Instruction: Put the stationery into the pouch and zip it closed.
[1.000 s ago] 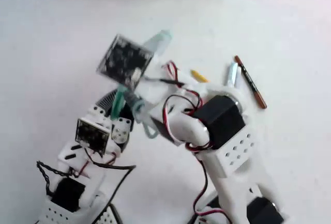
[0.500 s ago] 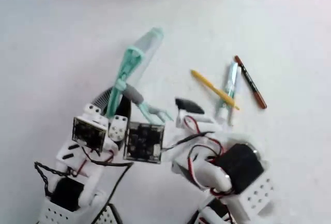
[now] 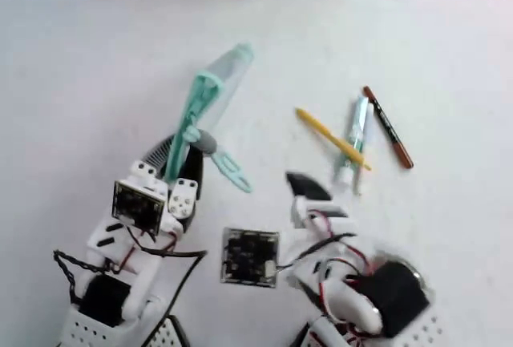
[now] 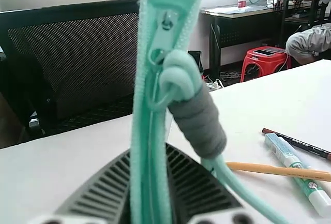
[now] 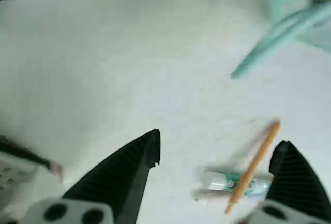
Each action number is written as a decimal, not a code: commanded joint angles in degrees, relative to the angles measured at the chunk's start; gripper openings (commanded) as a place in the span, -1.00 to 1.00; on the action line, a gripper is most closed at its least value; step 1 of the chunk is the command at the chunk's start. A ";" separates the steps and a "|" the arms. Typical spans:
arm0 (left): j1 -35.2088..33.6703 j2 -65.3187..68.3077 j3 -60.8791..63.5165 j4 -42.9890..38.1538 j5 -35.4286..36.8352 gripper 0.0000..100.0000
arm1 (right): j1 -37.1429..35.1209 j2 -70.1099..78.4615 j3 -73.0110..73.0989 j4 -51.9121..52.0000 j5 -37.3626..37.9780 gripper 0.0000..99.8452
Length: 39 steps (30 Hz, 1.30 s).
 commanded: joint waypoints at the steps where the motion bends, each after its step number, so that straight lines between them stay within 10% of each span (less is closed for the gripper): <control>1: 2.77 -0.57 -4.04 0.53 0.35 -0.95 | 9.63 -3.21 -0.88 -15.43 -5.36 -0.41; 6: 7.87 -0.57 -10.81 10.99 0.35 -0.95 | 22.02 -6.02 8.00 -34.15 -8.79 -0.55; 13: 15.34 -0.48 -27.43 29.71 -0.53 -0.95 | 30.64 -8.57 3.78 -24.04 -1.58 -0.23; 25: 35.30 -0.57 -38.07 50.73 -21.80 -0.95 | 10.77 -4.00 -12.40 -7.25 -4.84 -0.23; 30: 35.47 -0.57 -44.48 58.11 -27.25 -0.95 | -1.89 -0.31 -23.74 6.20 -1.23 -0.23; 39: 30.20 -0.57 -47.47 57.67 -35.87 -0.95 | -4.00 -0.13 -21.01 6.11 1.76 -0.23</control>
